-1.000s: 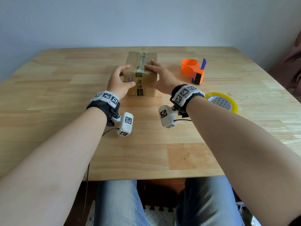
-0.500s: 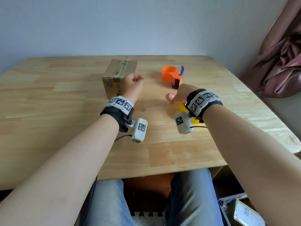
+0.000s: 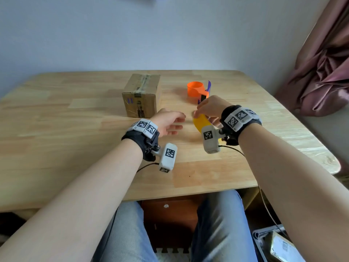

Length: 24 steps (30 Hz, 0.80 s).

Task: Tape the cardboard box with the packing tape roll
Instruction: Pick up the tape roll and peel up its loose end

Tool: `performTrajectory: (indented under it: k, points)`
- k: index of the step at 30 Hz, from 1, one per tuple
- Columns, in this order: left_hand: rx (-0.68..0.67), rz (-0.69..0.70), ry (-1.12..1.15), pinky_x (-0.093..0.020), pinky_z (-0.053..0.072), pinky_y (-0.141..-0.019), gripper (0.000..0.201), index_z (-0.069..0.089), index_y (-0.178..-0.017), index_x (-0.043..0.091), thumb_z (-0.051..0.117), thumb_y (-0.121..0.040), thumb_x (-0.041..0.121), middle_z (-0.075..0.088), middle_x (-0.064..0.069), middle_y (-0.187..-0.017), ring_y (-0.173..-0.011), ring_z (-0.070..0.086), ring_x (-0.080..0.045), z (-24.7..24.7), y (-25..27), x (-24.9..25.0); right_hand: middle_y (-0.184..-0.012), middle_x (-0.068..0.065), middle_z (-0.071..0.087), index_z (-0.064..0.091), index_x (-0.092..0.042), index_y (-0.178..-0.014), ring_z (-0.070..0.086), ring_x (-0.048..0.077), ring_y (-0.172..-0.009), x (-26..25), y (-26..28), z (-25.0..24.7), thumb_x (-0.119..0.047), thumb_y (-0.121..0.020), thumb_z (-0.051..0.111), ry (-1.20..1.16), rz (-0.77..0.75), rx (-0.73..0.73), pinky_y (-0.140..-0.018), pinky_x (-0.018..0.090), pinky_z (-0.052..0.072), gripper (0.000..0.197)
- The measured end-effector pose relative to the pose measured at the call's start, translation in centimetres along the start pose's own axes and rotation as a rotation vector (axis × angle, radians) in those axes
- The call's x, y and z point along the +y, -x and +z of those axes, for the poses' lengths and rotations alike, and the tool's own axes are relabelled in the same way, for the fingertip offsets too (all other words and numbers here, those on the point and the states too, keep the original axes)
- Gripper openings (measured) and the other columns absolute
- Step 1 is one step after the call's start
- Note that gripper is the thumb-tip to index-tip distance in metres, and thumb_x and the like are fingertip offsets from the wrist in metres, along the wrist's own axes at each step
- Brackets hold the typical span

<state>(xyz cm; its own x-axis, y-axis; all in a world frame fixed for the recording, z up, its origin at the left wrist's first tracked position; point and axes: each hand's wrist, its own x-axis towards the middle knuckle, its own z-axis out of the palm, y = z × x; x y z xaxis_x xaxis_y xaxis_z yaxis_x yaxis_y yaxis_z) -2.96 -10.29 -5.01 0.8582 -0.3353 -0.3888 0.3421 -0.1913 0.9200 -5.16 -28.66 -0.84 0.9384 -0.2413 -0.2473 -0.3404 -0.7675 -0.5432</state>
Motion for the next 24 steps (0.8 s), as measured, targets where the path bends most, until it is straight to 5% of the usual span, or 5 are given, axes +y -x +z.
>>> performTrajectory:
  k: [4,8,12,17,24]
  points:
    - [-0.072,0.049,-0.035,-0.038,0.05,-0.085,0.035,0.07,-0.106,0.016,0.075,-0.087,0.045,0.076,-0.003,-0.108,-0.097,0.071,-0.027,-1.3,0.7,-0.4,-0.108,0.01,0.074,0.066,-0.017,-0.133,0.072,0.023,-0.086,-2.7,1.1,0.8,-0.025,-0.093,0.078,-0.417,-0.081,-0.14,-0.076,0.034,0.062,0.043]
    - [0.079,0.263,-0.053,-0.041,0.057,-0.095,0.037,0.076,-0.108,0.024,0.078,-0.081,0.047,0.079,-0.004,-0.109,-0.108,0.073,-0.028,-3.7,0.7,-1.5,-0.108,0.016,0.076,0.06,-0.018,-0.139,0.079,0.026,-0.078,-4.6,1.7,3.2,-0.019,-0.102,0.066,-0.725,-0.171,-0.228,-0.066,0.035,0.066,0.038]
    - [0.096,0.303,-0.12,-0.034,0.054,-0.094,0.02,0.076,-0.103,0.028,0.081,-0.084,0.031,0.078,0.0,-0.111,-0.106,0.071,-0.018,-5.8,0.8,-2.8,-0.107,0.011,0.073,0.06,-0.028,-0.138,0.078,0.03,-0.082,-5.8,0.6,4.4,-0.041,-0.1,0.066,-0.375,-0.247,-0.103,-0.07,0.048,0.068,0.04]
    - [0.067,0.308,-0.109,-0.035,0.055,-0.097,0.024,0.076,-0.109,0.024,0.081,-0.085,0.026,0.078,0.0,-0.113,-0.109,0.071,-0.019,-6.9,0.8,-3.2,-0.143,0.003,0.059,0.057,-0.029,-0.146,0.066,0.023,-0.105,-6.5,-0.5,4.8,-0.047,-0.103,0.058,-0.153,-0.38,-0.092,-0.075,0.041,0.067,0.047]
    - [0.107,0.324,-0.09,-0.031,0.056,-0.088,0.021,0.076,-0.105,0.022,0.079,-0.087,0.033,0.078,-0.004,-0.109,-0.105,0.073,-0.021,-7.1,0.1,-2.6,-0.142,-0.002,0.065,0.07,-0.03,-0.133,0.064,0.015,-0.117,-6.1,-1.6,4.8,-0.044,-0.098,0.068,-0.082,-0.564,0.024,-0.1,0.034,0.052,0.038]
